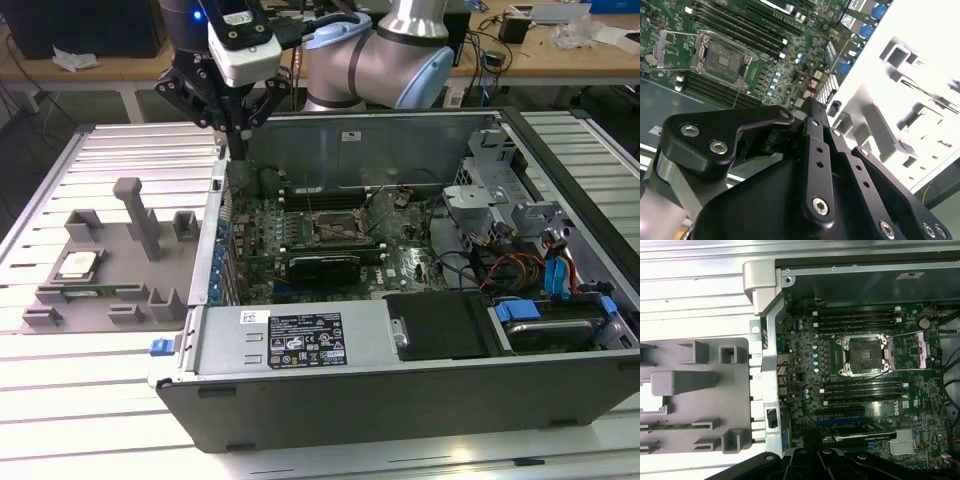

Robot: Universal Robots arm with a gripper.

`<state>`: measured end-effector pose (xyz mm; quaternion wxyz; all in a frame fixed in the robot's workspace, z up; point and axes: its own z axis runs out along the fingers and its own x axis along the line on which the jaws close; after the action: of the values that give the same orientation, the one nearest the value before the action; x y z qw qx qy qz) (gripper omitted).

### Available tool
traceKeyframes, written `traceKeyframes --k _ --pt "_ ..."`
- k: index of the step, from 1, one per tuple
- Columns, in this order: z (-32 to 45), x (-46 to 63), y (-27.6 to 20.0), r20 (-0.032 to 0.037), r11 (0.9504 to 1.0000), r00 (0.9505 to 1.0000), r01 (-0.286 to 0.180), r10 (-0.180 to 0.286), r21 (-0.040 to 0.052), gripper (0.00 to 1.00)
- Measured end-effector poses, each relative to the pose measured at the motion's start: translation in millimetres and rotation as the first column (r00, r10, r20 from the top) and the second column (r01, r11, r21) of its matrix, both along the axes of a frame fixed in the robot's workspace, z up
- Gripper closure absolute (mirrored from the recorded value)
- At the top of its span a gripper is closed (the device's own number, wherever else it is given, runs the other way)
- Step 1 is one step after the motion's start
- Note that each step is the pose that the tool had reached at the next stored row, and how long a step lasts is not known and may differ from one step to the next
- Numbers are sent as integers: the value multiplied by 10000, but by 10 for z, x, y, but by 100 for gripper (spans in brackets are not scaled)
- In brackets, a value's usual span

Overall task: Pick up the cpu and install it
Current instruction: 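Reach for the cpu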

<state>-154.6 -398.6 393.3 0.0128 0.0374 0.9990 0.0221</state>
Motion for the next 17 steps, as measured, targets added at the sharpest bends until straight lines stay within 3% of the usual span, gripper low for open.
traceKeyframes --k 17 --pt "0 -221 1 6 10000 10000 1 -1 0 89"
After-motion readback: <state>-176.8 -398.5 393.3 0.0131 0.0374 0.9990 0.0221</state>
